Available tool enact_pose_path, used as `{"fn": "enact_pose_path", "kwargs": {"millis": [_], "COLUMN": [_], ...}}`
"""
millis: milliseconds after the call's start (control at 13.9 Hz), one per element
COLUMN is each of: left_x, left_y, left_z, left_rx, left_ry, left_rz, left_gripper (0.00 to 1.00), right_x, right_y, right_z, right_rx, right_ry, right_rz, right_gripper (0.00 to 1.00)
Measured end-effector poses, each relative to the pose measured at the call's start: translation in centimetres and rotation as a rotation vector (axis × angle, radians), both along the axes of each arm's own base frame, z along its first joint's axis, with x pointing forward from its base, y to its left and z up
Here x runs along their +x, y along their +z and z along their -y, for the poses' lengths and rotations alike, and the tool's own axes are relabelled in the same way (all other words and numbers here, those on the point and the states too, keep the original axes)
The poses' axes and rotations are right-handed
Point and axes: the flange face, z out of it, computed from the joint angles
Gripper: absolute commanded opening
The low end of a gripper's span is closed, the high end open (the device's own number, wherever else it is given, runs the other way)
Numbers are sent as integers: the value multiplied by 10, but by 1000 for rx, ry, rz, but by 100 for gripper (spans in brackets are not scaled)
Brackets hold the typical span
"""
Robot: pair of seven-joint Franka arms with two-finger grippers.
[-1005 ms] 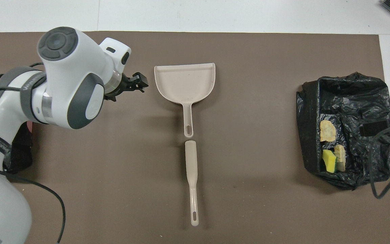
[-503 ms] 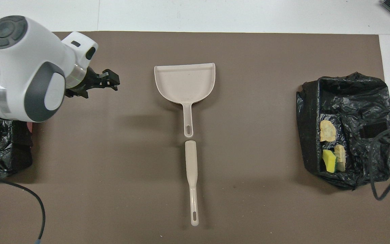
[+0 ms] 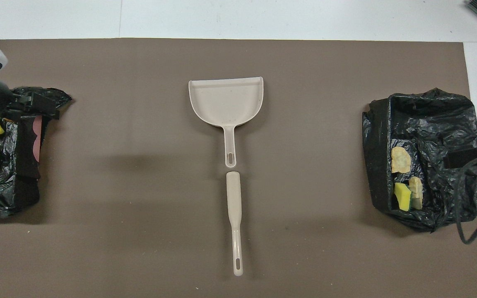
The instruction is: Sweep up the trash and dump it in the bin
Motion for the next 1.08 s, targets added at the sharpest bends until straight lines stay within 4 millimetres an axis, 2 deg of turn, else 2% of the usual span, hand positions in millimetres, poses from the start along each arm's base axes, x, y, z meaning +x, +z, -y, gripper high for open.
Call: {"fn": "enact_pose_path", "kwargs": {"millis": [359,574,1077], "left_x": [-38,-55,-60], "left_y": [35,32,29], "left_z": [7,7,7], "left_rx": [61,62,62], "left_ry": [-42,-44,-45], "left_rz": [-29,-50,-85], "left_gripper": [100,100,100], "right_x": [0,0,0], "right_y": [0,0,0], "right_z": [0,0,-4], "right_rx": [0,0,-1], "right_ry": [0,0,7], "right_rz": [0,0,0], "right_gripper": [100,100,100]}}
